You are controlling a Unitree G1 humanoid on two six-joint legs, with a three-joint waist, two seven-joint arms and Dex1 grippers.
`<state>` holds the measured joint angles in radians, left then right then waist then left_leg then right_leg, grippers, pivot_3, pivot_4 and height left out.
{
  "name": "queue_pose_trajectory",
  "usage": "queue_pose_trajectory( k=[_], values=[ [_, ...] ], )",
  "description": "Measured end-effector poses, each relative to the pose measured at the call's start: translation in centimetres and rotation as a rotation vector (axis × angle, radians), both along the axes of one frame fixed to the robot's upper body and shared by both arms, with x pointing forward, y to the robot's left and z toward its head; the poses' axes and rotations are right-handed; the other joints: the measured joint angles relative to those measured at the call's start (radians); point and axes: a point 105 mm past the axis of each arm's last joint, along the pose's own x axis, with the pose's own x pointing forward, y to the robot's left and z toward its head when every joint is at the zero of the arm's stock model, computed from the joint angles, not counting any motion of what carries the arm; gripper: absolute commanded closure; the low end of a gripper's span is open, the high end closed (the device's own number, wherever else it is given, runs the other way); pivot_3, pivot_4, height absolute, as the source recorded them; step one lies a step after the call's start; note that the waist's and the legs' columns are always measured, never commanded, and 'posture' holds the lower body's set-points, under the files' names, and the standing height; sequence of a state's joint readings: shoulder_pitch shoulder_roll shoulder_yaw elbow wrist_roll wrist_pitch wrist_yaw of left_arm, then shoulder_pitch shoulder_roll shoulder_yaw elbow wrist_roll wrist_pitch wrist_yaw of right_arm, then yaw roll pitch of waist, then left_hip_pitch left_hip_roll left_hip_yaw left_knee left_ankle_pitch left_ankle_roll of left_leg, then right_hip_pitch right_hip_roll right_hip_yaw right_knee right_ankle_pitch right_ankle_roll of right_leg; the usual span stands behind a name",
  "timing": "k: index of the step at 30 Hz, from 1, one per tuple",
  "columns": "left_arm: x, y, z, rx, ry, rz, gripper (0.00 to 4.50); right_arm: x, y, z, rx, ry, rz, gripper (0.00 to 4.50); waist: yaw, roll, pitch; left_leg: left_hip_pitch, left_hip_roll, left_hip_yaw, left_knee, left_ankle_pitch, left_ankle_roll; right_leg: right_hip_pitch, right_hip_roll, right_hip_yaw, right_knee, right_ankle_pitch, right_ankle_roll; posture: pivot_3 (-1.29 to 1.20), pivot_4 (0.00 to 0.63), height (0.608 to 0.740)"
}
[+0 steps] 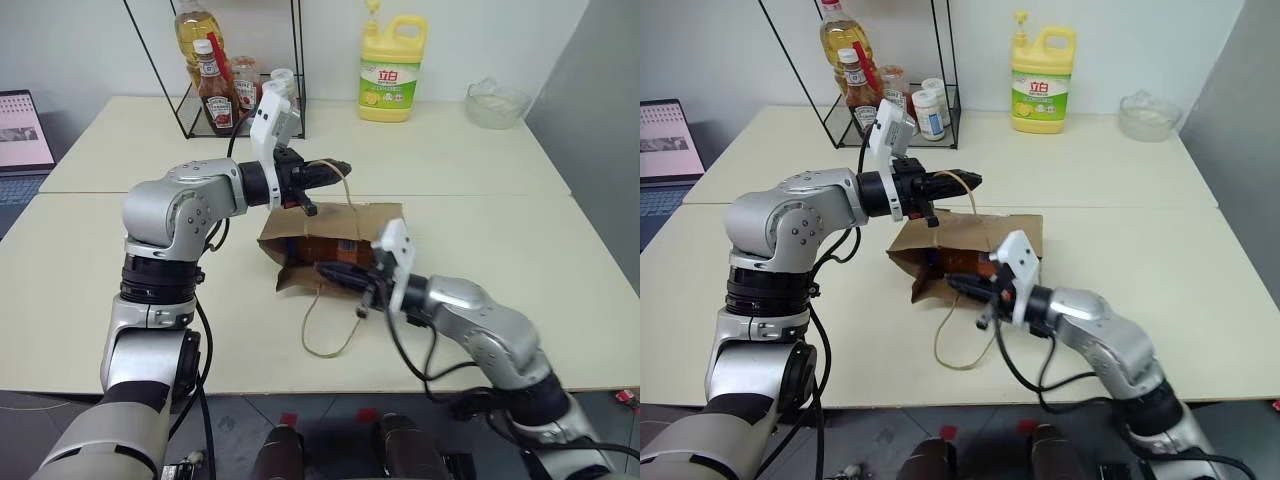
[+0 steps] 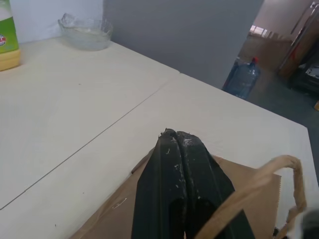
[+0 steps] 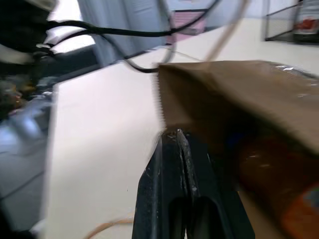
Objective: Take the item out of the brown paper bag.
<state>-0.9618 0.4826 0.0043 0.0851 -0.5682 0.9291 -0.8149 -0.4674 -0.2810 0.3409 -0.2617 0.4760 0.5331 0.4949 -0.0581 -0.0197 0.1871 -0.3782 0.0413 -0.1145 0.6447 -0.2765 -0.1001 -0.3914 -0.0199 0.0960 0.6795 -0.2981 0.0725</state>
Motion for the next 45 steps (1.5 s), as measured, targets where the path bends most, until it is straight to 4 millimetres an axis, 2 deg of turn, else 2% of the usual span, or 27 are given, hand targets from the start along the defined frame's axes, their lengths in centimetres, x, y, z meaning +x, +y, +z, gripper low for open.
queue_pose_trajectory(
  k=[8,10,15,18,22,32,45],
  values=[
    [0.2,0.2,0.0,-0.001,-0.002,0.021,4.5,2.0,0.5,-1.1,-0.063,-0.075,-0.157,4.46,-0.001,0.0,0.0,-0.004,0.0,0.0,0.0,0.0,-0.001,-0.005,0.0,0.0,0.001,0.0,0.0,0.0,0.15,0.74],
    [0.2,0.2,0.0,-0.001,-0.001,0.021,4.5,2.6,0.0,-1.5,-0.149,-0.142,-0.203,4.46,-0.001,0.0,0.0,-0.004,0.0,0.0,0.0,0.0,-0.001,-0.005,0.0,0.0,0.001,0.0,0.0,0.0,0.15,0.74],
    [0.2,0.1,0.1,-0.004,-0.002,0.019,4.5,4.1,-3.4,-2.5,-0.429,-0.364,-0.307,4.46,0.0,0.0,0.0,-0.004,0.0,0.001,0.0,0.0,-0.001,-0.005,0.0,0.0,0.001,0.0,0.0,0.0,0.15,0.74],
    [0.2,0.1,0.1,-0.005,-0.001,0.018,4.5,4.0,-3.7,-2.6,-0.518,-0.463,-0.293,4.46,-0.001,0.0,0.0,-0.004,0.0,0.001,0.0,0.0,-0.001,-0.005,0.0,0.0,0.001,0.0,0.0,0.0,0.15,0.74],
    [0.1,0.0,0.1,-0.007,-0.002,0.015,4.5,4.0,-3.7,-2.6,-0.586,-0.53,-0.272,3.6,-0.001,0.0,0.0,-0.004,0.0,0.001,0.0,0.0,-0.001,-0.005,0.0,0.0,0.001,0.0,0.0,0.0,0.15,0.74],
    [0.1,-0.2,0.1,-0.013,-0.003,0.007,4.5,4.5,-3.4,-3.7,-0.718,-0.537,-0.18,0.03,-0.001,0.0,0.0,-0.004,0.0,0.001,0.0,0.0,-0.001,-0.005,0.0,0.0,0.001,0.0,0.0,0.0,0.15,0.74],
    [-0.2,-0.8,0.1,-0.022,-0.009,-0.011,4.5,6.9,-3.3,-4.3,-0.814,-0.501,-0.233,0.03,-0.003,0.0,0.0,-0.003,0.0,0.001,0.001,0.001,-0.001,-0.004,0.0,0.0,0.001,0.0,0.0,0.0,0.15,0.74]
  ],
)
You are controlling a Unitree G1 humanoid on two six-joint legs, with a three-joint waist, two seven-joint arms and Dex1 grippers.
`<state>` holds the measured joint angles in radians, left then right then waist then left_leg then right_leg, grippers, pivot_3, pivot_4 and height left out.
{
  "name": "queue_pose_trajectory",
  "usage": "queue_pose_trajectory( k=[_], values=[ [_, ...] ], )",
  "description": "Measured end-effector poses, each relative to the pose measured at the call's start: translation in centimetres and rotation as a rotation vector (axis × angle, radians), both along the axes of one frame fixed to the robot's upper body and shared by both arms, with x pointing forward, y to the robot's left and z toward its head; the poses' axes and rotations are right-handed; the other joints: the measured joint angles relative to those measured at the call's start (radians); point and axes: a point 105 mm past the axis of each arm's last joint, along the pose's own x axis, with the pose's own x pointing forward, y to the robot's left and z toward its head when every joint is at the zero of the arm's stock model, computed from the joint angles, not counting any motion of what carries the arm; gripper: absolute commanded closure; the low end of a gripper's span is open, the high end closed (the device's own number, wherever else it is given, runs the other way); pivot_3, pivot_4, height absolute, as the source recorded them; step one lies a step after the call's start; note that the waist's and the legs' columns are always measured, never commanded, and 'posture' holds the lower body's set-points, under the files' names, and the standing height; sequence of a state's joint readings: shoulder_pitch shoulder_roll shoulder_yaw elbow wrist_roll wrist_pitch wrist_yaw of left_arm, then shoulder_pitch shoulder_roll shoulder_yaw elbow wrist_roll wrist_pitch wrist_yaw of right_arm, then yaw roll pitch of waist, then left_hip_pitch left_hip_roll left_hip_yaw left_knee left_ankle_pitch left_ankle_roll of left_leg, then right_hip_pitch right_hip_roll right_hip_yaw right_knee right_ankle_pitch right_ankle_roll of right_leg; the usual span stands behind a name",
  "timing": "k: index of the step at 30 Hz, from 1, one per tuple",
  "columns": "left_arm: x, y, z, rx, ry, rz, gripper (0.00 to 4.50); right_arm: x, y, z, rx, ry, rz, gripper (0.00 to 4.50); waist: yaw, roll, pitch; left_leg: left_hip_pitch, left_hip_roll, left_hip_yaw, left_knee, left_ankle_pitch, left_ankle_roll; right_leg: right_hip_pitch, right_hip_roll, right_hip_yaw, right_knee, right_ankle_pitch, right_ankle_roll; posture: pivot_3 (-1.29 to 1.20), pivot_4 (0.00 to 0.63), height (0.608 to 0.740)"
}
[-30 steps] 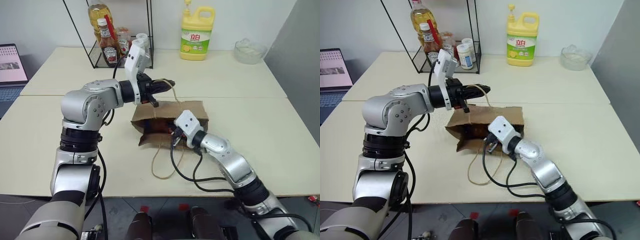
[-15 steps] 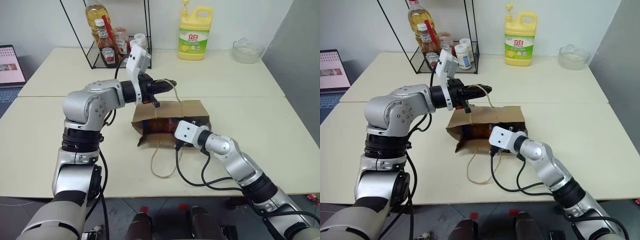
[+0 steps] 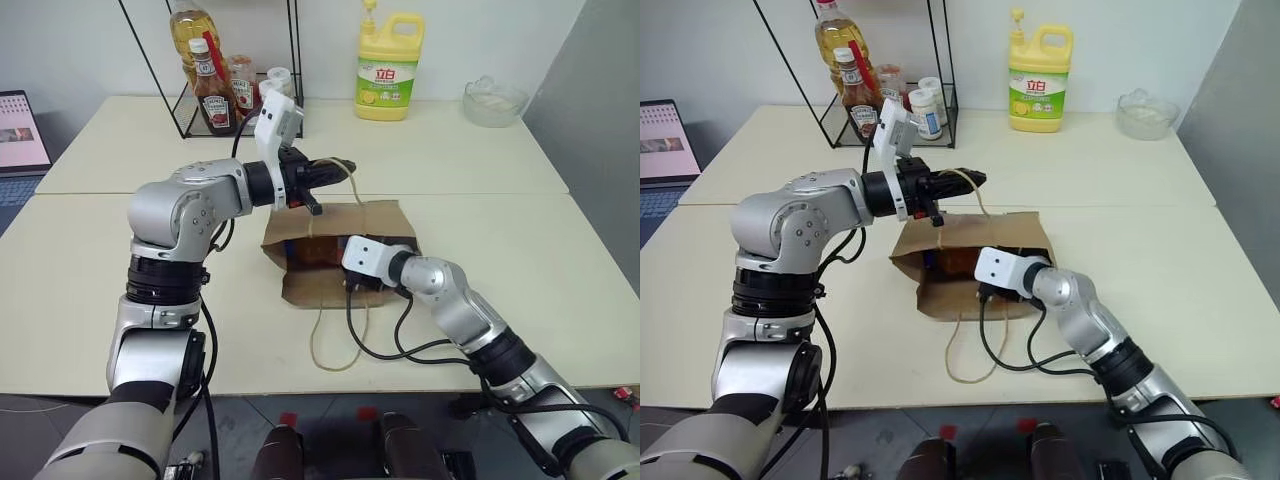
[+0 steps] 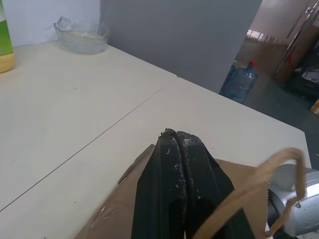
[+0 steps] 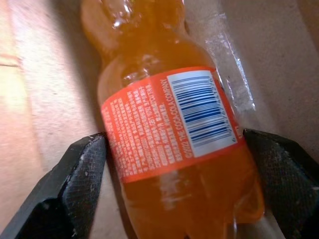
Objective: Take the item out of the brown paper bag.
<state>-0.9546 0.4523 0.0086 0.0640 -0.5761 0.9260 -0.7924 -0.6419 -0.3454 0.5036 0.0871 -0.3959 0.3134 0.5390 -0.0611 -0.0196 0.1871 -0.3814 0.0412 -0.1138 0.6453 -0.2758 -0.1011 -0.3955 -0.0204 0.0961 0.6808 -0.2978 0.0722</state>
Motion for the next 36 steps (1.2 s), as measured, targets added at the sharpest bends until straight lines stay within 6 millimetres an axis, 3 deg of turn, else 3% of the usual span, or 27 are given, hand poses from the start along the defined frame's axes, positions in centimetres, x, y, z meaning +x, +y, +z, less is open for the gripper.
queue_pose_trajectory(
  k=[2,7,8,14,19,27,36],
  values=[
    [0.0,0.0,0.0,0.001,-0.003,0.001,4.5,0.0,-0.1,-0.1,-0.013,0.001,0.0,0.03,-0.001,0.0,0.0,0.0,0.0,0.0,0.0,0.0,0.0,0.0,0.0,0.0,0.0,0.0,0.0,0.0,0.15,0.74],
    [0.0,0.0,0.1,0.002,-0.005,0.012,4.5,0.0,-0.4,-0.1,-0.03,0.008,0.009,1.09,-0.003,0.0,0.0,0.0,0.0,0.0,0.0,0.0,0.0,0.001,0.0,0.0,0.0,0.0,0.0,0.0,0.15,0.74],
    [0.1,0.0,0.1,0.002,-0.005,0.013,4.5,0.0,-0.4,-0.1,-0.031,0.006,0.012,1.12,-0.003,0.0,0.0,0.0,0.0,0.0,0.0,0.0,0.0,0.001,0.0,0.0,0.0,0.0,0.0,0.0,0.15,0.74],
    [0.1,0.0,0.1,0.002,-0.005,0.015,4.5,-0.5,-0.7,-0.1,-0.04,-0.015,0.046,1.12,-0.002,0.0,0.0,0.0,0.0,0.0,0.0,0.0,0.0,0.001,0.0,0.0,0.0,0.0,0.0,0.0,0.15,0.74],
    [0.6,0.3,-0.1,0.009,-0.011,0.054,4.5,-2.2,-0.6,0.1,-0.028,-0.039,0.156,1.12,-0.003,0.0,0.0,-0.001,0.0,0.0,0.0,0.0,0.0,0.0,0.0,0.0,-0.001,0.0,0.0,0.0,0.15,0.74],
    [2.1,1.3,-0.9,0.034,-0.012,0.147,4.5,-4.3,-1.0,3.6,0.079,-0.064,0.262,1.12,0.0,0.0,0.0,-0.001,0.0,0.0,0.0,0.0,0.0,0.0,0.0,0.0,-0.001,0.0,0.0,0.0,0.15,0.74],
    [2.8,1.7,-1.3,0.044,-0.015,0.19,4.5,-7.0,-4.5,5.6,0.206,-0.046,0.302,1.12,0.004,0.0,0.0,-0.002,-0.001,0.0,0.0,0.0,0.0,0.0,-0.001,0.0,-0.001,0.0,0.0,0.0,0.15,0.74]
  ],
)
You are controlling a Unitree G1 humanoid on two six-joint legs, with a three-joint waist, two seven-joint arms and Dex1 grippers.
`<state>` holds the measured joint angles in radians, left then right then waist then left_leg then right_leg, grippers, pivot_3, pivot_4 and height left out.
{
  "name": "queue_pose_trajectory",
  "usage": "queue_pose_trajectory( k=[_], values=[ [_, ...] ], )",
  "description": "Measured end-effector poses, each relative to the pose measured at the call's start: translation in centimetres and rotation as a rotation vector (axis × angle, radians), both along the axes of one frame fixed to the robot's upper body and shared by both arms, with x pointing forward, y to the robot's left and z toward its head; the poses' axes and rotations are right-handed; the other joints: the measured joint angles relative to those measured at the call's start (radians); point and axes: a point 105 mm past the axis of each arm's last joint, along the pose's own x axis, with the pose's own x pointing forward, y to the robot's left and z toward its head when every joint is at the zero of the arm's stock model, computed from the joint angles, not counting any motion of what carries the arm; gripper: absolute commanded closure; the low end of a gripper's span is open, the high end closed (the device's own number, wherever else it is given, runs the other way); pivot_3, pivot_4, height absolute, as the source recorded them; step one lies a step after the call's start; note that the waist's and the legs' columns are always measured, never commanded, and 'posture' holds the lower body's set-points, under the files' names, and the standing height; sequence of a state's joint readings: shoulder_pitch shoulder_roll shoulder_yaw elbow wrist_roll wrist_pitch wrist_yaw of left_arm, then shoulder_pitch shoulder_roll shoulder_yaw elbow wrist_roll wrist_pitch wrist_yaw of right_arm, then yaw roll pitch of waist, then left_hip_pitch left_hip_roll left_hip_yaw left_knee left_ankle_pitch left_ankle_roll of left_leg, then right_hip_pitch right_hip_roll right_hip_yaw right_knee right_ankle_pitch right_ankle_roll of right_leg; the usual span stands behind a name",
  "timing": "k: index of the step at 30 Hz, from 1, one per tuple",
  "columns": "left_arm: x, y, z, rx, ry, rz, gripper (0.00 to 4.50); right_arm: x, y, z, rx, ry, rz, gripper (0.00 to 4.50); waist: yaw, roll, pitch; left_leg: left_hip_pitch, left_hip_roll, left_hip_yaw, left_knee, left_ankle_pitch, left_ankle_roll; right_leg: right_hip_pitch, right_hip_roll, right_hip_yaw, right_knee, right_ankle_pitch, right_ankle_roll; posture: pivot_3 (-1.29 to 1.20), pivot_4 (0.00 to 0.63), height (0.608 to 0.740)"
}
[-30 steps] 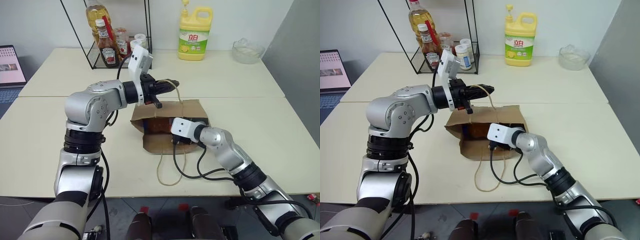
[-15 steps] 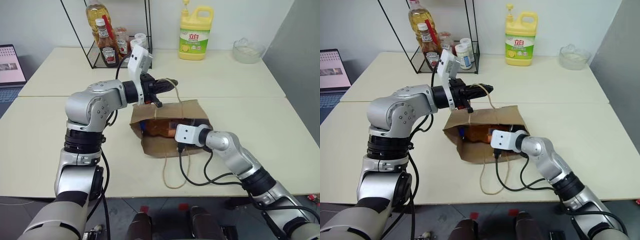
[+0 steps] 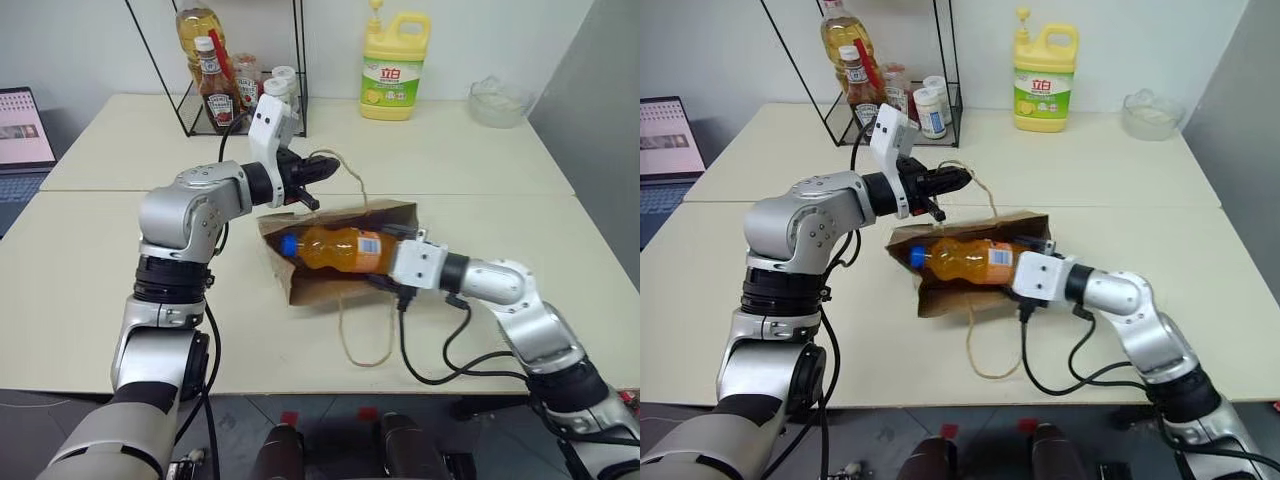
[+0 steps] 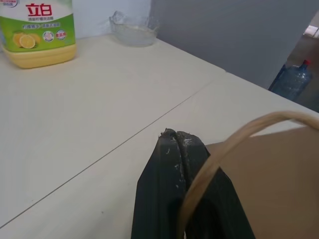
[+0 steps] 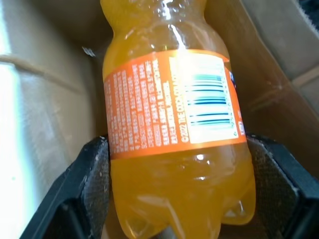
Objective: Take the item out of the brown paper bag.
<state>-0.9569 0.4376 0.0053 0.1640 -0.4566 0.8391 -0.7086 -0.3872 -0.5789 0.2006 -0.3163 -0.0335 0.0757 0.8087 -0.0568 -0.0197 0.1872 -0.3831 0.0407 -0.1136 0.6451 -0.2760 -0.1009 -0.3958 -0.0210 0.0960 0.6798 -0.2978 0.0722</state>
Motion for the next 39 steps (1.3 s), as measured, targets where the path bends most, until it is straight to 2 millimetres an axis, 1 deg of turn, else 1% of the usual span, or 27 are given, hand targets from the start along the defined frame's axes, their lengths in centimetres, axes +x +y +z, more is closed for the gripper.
queue_pose_trajectory(
  k=[2,6,9,12,14,16,18,20,21,23,26,28,30,32,34,36,39],
  values=[
    [0.1,0.1,-0.1,0.003,0.001,0.006,4.5,-0.6,-0.6,1.0,0.06,-0.013,0.0,1.12,0.0,0.0,0.0,0.0,0.0,0.0,0.0,0.0,0.0,0.0,0.0,0.0,0.0,0.0,0.0,0.0,0.15,0.74],
    [0.3,0.3,-0.1,0.012,-0.011,0.021,4.5,-1.5,-2.5,3.7,0.159,-0.128,-0.048,1.12,0.001,0.0,0.0,0.0,0.0,0.0,0.0,0.0,0.0,0.0,0.0,0.0,0.0,0.0,0.0,0.0,0.15,0.74],
    [0.4,0.4,-0.3,0.015,-0.006,0.027,4.5,-1.9,-3.6,4.6,0.2,-0.184,-0.096,1.12,0.001,0.0,0.0,0.0,0.0,0.0,0.0,0.0,0.0,0.0,0.0,0.0,0.0,0.0,0.0,0.0,0.15,0.74],
    [0.5,0.5,-0.4,0.017,-0.003,0.031,4.5,-1.6,-4.8,5.0,0.229,-0.205,-0.167,1.12,0.0,0.0,0.0,0.0,0.0,0.0,0.0,0.0,0.0,0.0,0.0,0.001,0.0,0.0,0.0,0.0,0.15,0.74],
    [0.5,0.5,-0.4,0.017,-0.004,0.031,4.5,-0.9,-5.8,5.4,0.257,-0.207,-0.244,1.12,0.0,0.0,0.0,0.001,0.0,0.0,0.0,0.0,0.0,0.0,0.0,0.001,0.001,0.0,0.0,0.0,0.15,0.74],
    [0.5,0.5,-0.4,0.017,-0.005,0.032,4.5,0.4,-7.4,5.5,0.302,-0.173,-0.364,1.12,0.001,0.0,0.0,0.001,0.0,0.0,0.0,0.0,0.0,0.0,0.0,0.001,0.001,0.0,0.0,0.0,0.15,0.74],
    [0.6,0.5,-0.3,0.018,-0.009,0.033,4.5,1.5,-9.1,4.6,0.321,-0.099,-0.479,1.12,0.002,0.0,0.0,0.001,0.0,0.0,0.0,0.0,0.0,0.0,0.0,0.001,0.001,0.0,0.0,0.0,0.15,0.74],
    [0.6,0.6,-0.3,0.019,-0.014,0.036,4.5,2.5,-10.5,2.8,0.32,0.013,-0.586,1.12,0.002,0.0,0.0,0.0,0.0,0.001,0.0,0.0,0.0,0.0,0.0,0.001,0.001,0.0,0.0,0.0,0.15,0.74],
    [0.6,0.6,-0.3,0.019,-0.015,0.036,4.5,3.0,-11.3,1.5,0.308,0.088,-0.644,1.12,0.002,0.0,0.0,0.0,0.0,0.001,0.0,0.0,0.0,0.0,0.0,0.001,0.001,0.0,0.0,0.0,0.15,0.74],
    [0.6,0.6,-0.3,0.021,-0.016,0.038,4.5,3.4,-12.6,-0.6,0.28,0.219,-0.737,1.12,0.001,0.001,0.0,0.0,0.0,0.001,0.0,0.0,0.0,0.0,0.0,0.001,0.001,0.0,0.0,0.0,0.15,0.74],
    [0.6,0.6,-0.3,0.022,-0.016,0.04,4.5,3.6,-13.6,-3.1,0.181,0.377,-0.798,1.12,0.0,0.002,0.001,0.0,0.0,0.001,0.0,0.0,0.0,0.0,0.0,0.001,0.0,0.0,0.0,0.0,0.15,0.74],
    [0.6,0.6,-0.3,0.023,-0.017,0.041,4.5,3.6,-13.8,-3.9,0.121,0.436,-0.798,1.12,-0.001,0.002,0.001,0.0,0.0,0.001,0.0,0.0,0.0,0.0,0.0,0.001,0.0,0.0,0.0,0.0,0.15,0.74],
    [0.7,0.6,-0.3,0.023,-0.017,0.041,4.5,3.6,-13.9,-4.0,0.071,0.463,-0.785,1.12,-0.002,0.002,0.001,0.0,0.0,0.001,0.0,0.0,0.0,0.0,0.0,0.001,0.0,0.0,0.0,0.0,0.15,0.74],
    [0.7,0.6,-0.3,0.024,-0.017,0.042,4.5,3.8,-13.8,-4.0,0.035,0.475,-0.768,0.4,-0.002,0.002,0.001,0.0,0.0,0.001,0.0,0.0,0.0,0.0,0.0,0.001,0.0,0.0,0.0,0.0,0.15,0.74],
    [0.7,0.6,-0.3,0.024,-0.018,0.042,4.5,4.0,-13.7,-3.7,0.012,0.473,-0.749,0.01,-0.001,0.002,0.001,0.0,0.0,0.001,0.0,0.0,0.0,0.0,0.0,0.001,0.0,0.0,0.0,0.0,0.15,0.74],
    [0.7,0.6,-0.3,0.024,-0.019,0.044,4.5,4.3,-13.7,-3.4,0.008,0.459,-0.736,0.01,-0.001,0.002,0.001,0.0,0.0,0.001,0.0,0.0,0.0,0.0,0.0,0.001,0.0,0.0,0.0,0.0,0.15,0.74],
    [0.7,0.7,-0.3,0.024,-0.019,0.047,4.5,4.4,-13.9,-3.5,0.009,0.451,-0.73,0.01,0.0,0.002,0.001,0.0,0.0,0.001,0.0,0.0,0.0,0.0,0.0,0.001,0.0,0.0,0.0,0.0,0.15,0.74]
  ],
)
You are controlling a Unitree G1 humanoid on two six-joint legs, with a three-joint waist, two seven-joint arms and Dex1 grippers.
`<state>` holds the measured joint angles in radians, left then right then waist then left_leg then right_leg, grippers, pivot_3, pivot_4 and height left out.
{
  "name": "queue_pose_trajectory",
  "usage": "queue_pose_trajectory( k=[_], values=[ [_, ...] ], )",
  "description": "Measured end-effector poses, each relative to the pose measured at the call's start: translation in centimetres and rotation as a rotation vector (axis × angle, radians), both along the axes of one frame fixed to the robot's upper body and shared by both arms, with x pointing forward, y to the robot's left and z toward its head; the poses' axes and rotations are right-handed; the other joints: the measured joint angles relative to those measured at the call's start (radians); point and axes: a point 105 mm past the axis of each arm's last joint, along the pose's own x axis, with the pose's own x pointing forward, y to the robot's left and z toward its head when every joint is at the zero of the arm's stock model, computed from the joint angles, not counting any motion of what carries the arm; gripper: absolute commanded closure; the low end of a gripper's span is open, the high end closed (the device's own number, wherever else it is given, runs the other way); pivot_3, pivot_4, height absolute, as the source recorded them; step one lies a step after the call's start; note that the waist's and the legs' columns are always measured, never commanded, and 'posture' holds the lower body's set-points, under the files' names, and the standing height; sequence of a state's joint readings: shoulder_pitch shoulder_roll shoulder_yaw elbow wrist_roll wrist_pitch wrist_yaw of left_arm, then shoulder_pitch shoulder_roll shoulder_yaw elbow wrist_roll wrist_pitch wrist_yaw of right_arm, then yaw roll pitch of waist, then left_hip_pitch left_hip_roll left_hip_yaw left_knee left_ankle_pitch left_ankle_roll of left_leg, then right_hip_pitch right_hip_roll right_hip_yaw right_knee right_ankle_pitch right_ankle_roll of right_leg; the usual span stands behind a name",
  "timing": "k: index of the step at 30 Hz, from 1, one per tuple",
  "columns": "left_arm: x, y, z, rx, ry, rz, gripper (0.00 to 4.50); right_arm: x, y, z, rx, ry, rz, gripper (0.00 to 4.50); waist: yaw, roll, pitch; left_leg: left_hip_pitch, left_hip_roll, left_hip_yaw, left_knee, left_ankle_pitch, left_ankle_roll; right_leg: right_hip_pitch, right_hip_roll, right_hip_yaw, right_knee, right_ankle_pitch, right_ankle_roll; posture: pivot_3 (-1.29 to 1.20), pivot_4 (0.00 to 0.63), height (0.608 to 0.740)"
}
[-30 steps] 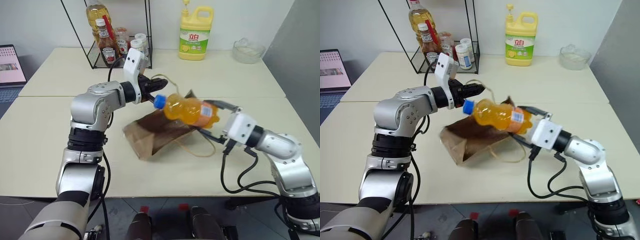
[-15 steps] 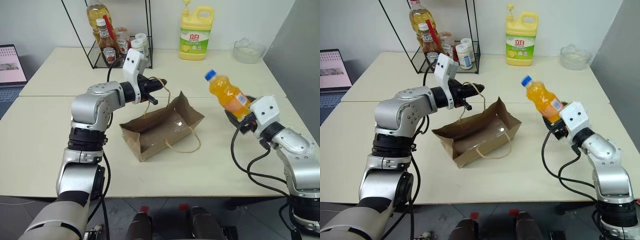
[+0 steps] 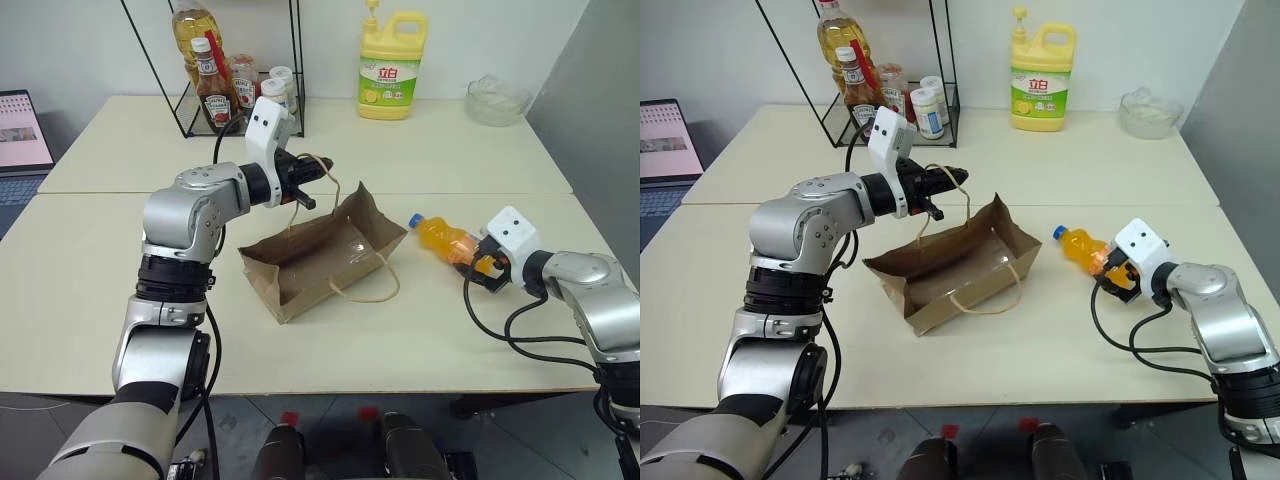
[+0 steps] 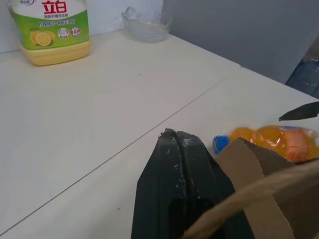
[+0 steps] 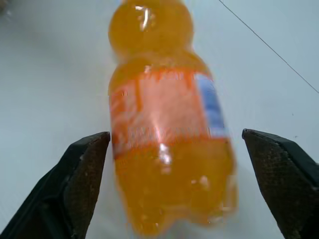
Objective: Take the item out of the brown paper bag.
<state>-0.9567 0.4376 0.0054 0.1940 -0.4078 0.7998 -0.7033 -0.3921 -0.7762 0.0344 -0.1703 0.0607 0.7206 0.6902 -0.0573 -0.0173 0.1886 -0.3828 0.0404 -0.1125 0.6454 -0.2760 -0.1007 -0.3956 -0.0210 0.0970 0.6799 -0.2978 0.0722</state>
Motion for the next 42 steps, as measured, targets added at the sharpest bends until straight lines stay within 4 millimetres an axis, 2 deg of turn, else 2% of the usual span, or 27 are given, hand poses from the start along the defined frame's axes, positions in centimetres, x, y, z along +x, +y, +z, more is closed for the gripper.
queue_pose_trajectory(
  k=[3,6,7,8,10,12,17,21,25,28,29,32,38,40,42],
  values=[
    [0.1,0.2,0.0,0.001,-0.001,0.01,4.5,-0.2,0.6,0.6,0.048,-0.025,0.03,0.01,0.0,0.0,0.0,0.0,0.0,0.0,0.0,0.0,0.0,0.0,0.0,0.0,0.0,0.0,0.0,0.0,0.15,0.74],
    [0.2,0.6,-0.1,0.0,0.001,0.03,4.5,-0.4,1.9,1.5,0.186,-0.088,0.047,0.01,-0.001,0.0,0.0,0.0,0.0,0.0,0.0,0.0,0.0,0.0,0.0,0.0,0.0,0.0,0.0,0.0,0.15,0.74],
    [0.2,0.7,-0.2,-0.001,0.003,0.033,4.12,-0.4,2.2,1.8,0.218,-0.109,0.052,0.0,-0.001,0.0,0.0,0.0,0.0,0.0,0.0,0.0,0.0,0.0,0.0,0.0,0.001,0.0,0.0,0.0,0.15,0.74],
    [0.2,0.9,-0.2,-0.005,0.005,0.034,3.95,-0.4,2.5,2.4,0.244,-0.143,0.053,0.0,-0.001,0.0,0.0,0.0,0.0,0.0,0.0,0.0,0.0,0.0,0.0,0.0,0.001,0.0,0.0,0.0,0.15,0.74],
    [0.2,1.8,-0.3,-0.014,0.009,0.053,3.35,-0.8,3.0,3.4,0.267,-0.229,0.057,0.0,-0.001,0.0,0.0,0.0,0.0,0.0,0.0,0.0,0.0,0.0,0.0,0.0,0.001,0.0,0.0,0.0,0.15,0.74],
    [0.2,2.9,-0.4,-0.017,0.013,0.079,2.74,-1.1,3.3,3.7,0.282,-0.275,0.054,0.0,-0.001,0.0,0.0,0.0,0.0,0.0,0.0,0.0,0.0,0.0,0.0,0.0,0.001,0.0,0.0,0.0,0.15,0.74],
    [0.2,5.0,-1.0,-0.01,0.036,0.117,1.21,-1.8,3.8,2.5,0.289,-0.313,0.039,0.0,0.0,0.0,0.0,0.0,0.0,0.0,0.0,0.0,0.0,0.0,0.0,0.0,0.001,0.0,0.0,0.0,0.15,0.74],
    [-0.7,6.8,-1.6,-0.013,0.074,0.13,0.03,-2.1,3.8,1.4,0.3,-0.32,0.009,0.0,-0.002,0.0,0.0,0.0,0.0,0.0,0.0,0.0,0.0,0.0,0.0,0.0,0.001,0.0,0.0,0.0,0.15,0.74],
    [-2.1,8.8,-0.8,-0.033,0.037,0.182,0.03,-2.9,3.9,0.6,0.324,-0.329,-0.016,0.0,-0.002,0.0,0.0,0.001,0.001,0.0,-0.001,0.0,0.0,0.0,0.0,0.0,0.001,0.0,0.0,0.0,0.15,0.74],
    [-3.8,10.9,-1.1,-0.093,0.026,0.246,0.03,-4.2,3.8,-1.1,0.329,-0.306,-0.035,0.0,0.0,0.001,0.0,0.001,0.002,0.0,-0.001,0.0,0.0,0.0,0.0,-0.001,0.0,0.0,0.0,0.0,0.15,0.74],
    [-4.4,11.6,-1.6,-0.093,0.029,0.278,0.03,-4.7,3.7,-1.6,0.328,-0.305,-0.041,0.0,-0.001,0.001,-0.001,0.001,0.002,0.001,-0.001,0.0,0.0,0.0,0.0,0.0,0.001,0.0,0.0,0.0,0.15,0.74],
    [-6.1,14.0,-5.1,-0.062,0.076,0.425,0.03,-5.9,3.7,-2.7,0.345,-0.315,-0.074,0.0,0.0,0.001,-0.001,0.001,0.002,0.001,0.0,0.0,0.001,0.0,0.0,0.0,0.001,0.0,0.0,0.0,0.15,0.74],
    [-11.0,15.7,-13.6,0.059,0.162,0.643,0.03,-6.8,4.6,-3.0,0.506,-0.312,-0.209,0.0,0.002,0.0,-0.002,0.005,0.004,0.001,-0.001,-0.001,0.001,0.003,0.001,0.0,0.001,0.0,0.0,0.0,0.15,0.74],
    [-12.8,15.4,-16.3,0.094,0.199,0.693,0.03,-7.2,4.9,-4.1,0.538,-0.258,-0.26,0.0,0.008,0.0,-0.002,0.004,0.003,0.001,-0.001,-0.001,0.002,0.003,0.001,0.0,0.0,0.0,0.0,0.0,0.15,0.74],
    [-14.2,14.3,-17.4,0.105,0.188,0.706,0.03,-7.4,5.3,-4.8,0.557,-0.218,-0.285,0.0,0.017,-0.001,-0.003,0.005,0.003,0.001,0.0,-0.002,0.002,0.005,0.0,0.0,-0.001,0.0,0.0,0.0,0.15,0.74]
  ],
)
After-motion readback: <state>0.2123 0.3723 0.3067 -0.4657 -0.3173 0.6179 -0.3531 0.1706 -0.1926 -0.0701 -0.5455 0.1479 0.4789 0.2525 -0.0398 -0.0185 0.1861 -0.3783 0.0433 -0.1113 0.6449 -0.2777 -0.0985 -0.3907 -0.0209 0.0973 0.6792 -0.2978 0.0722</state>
